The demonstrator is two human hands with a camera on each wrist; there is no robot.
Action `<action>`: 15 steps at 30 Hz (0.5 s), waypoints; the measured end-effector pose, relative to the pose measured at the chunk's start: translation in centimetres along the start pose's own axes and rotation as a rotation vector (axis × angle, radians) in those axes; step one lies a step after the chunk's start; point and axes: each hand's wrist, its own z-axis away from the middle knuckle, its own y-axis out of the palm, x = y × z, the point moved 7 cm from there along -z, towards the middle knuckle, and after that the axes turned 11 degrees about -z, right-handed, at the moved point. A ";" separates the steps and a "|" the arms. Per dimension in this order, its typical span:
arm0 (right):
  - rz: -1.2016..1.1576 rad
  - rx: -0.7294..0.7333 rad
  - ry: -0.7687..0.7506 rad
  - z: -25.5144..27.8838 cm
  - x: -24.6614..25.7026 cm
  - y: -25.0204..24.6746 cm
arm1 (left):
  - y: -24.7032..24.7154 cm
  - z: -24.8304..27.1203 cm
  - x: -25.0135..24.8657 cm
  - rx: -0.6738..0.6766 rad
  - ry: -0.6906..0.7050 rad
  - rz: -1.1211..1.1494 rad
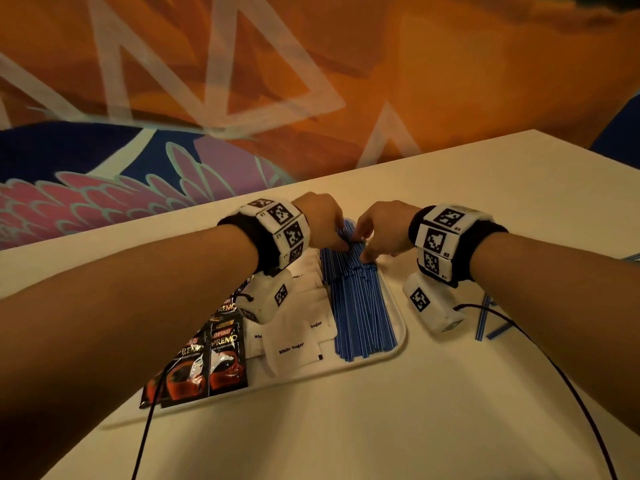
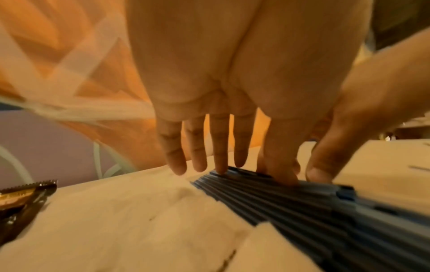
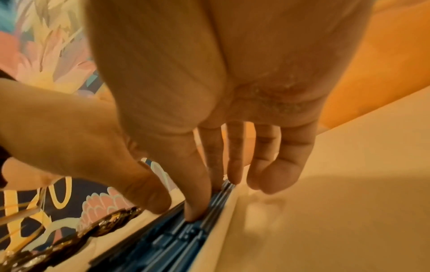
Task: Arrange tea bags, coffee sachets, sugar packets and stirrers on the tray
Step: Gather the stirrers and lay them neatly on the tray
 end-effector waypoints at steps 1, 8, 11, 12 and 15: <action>0.043 -0.004 -0.015 -0.1 0.2 0.0 | 0.5 -0.1 -0.6 0.009 0.057 -0.050; 0.103 0.021 -0.084 0.4 0.6 -0.4 | 0.3 0.2 -0.4 -0.044 0.117 0.056; 0.181 0.062 -0.093 0.9 0.8 0.1 | 1.6 0.6 -1.1 0.065 0.200 0.031; 0.190 0.053 -0.106 1.0 0.9 0.0 | 2.0 0.7 -1.2 0.085 0.206 0.021; 0.154 0.036 -0.122 1.1 1.0 -0.2 | 2.3 0.8 -1.3 0.060 0.206 0.045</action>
